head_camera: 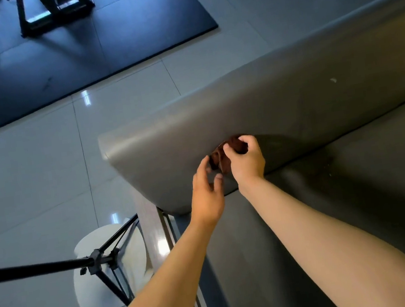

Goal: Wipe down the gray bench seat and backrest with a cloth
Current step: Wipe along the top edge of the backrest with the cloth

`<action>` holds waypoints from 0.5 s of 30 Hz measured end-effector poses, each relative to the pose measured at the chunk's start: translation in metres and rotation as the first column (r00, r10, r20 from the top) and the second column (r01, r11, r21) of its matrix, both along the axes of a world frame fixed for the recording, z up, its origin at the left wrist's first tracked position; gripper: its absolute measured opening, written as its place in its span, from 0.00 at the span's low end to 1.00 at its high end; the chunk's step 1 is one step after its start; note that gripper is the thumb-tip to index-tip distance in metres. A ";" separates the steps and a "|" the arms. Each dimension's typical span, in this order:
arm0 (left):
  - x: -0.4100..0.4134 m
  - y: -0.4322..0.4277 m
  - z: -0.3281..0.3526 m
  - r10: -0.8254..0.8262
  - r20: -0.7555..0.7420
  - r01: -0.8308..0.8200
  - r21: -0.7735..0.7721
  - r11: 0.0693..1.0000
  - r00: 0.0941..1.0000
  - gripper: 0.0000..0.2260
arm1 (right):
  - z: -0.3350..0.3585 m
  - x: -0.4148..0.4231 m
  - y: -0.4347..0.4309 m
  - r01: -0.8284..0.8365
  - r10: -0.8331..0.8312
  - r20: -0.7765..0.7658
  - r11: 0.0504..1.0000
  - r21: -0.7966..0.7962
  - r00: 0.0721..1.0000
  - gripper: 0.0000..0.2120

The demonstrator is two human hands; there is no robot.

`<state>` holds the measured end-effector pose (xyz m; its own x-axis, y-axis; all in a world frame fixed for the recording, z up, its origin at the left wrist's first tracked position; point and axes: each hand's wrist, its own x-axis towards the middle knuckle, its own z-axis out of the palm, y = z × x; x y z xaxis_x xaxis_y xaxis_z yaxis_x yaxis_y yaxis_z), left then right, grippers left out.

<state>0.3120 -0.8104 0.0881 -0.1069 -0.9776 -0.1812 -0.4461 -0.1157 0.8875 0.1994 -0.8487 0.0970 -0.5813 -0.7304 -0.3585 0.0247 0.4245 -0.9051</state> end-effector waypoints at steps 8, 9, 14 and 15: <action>-0.025 -0.004 0.024 0.464 -0.387 -0.370 0.295 0.881 0.797 0.22 | 0.023 0.000 0.016 -0.330 0.330 0.008 0.943 0.039 0.944 0.08; -0.024 -0.006 0.029 0.468 -0.345 -0.417 0.214 0.883 0.813 0.20 | 0.027 -0.005 0.015 -0.351 0.352 -0.043 0.936 0.026 0.935 0.07; -0.036 -0.022 0.048 0.501 -0.386 -0.529 0.038 0.848 0.775 0.17 | 0.034 -0.037 -0.004 -0.283 0.279 -0.210 0.959 0.009 0.937 0.07; -0.044 -0.027 0.049 0.510 -0.397 -0.537 0.050 0.842 0.763 0.17 | 0.034 -0.043 -0.008 -0.297 0.294 -0.218 0.955 0.019 0.931 0.08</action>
